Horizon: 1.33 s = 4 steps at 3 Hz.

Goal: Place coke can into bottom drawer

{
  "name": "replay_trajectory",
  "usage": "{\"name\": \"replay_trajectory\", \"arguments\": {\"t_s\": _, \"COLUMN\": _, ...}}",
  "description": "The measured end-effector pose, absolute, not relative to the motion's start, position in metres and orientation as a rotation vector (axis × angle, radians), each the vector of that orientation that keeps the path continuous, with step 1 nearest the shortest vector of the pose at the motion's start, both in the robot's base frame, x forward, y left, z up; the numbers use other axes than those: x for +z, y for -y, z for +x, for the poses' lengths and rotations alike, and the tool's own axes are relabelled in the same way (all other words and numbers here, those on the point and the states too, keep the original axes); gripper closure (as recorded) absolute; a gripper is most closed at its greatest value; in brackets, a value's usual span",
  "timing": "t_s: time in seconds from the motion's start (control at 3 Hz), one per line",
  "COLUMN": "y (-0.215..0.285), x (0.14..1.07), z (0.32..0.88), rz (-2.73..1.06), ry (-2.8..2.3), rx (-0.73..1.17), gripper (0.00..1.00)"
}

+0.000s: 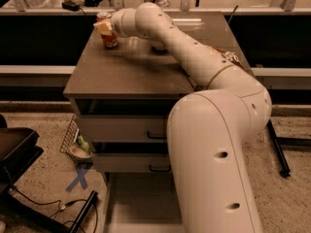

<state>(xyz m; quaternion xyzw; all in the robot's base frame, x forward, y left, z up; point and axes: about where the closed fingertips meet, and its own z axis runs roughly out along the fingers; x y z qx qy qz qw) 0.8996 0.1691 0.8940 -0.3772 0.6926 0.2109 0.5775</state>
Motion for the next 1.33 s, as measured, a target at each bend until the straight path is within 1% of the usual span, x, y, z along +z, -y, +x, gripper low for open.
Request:
{"name": "replay_trajectory", "arguments": {"t_s": 0.33, "y": -0.172, "x": 0.892, "z": 0.899, "rz": -0.885, "ry": -1.622, "rx": 0.497, "gripper": 0.93}}
{"name": "replay_trajectory", "arguments": {"t_s": 0.67, "y": -0.175, "x": 0.890, "z": 0.899, "rz": -0.889, "ry": -1.623, "rx": 0.501, "gripper": 1.00}}
{"name": "replay_trajectory", "arguments": {"t_s": 1.0, "y": -0.173, "x": 0.898, "z": 0.898, "rz": -0.900, "ry": -1.614, "rx": 0.506, "gripper": 1.00}}
{"name": "replay_trajectory", "arguments": {"t_s": 1.33, "y": -0.152, "x": 0.917, "z": 0.887, "rz": -0.899, "ry": -1.601, "rx": 0.525, "gripper": 1.00}}
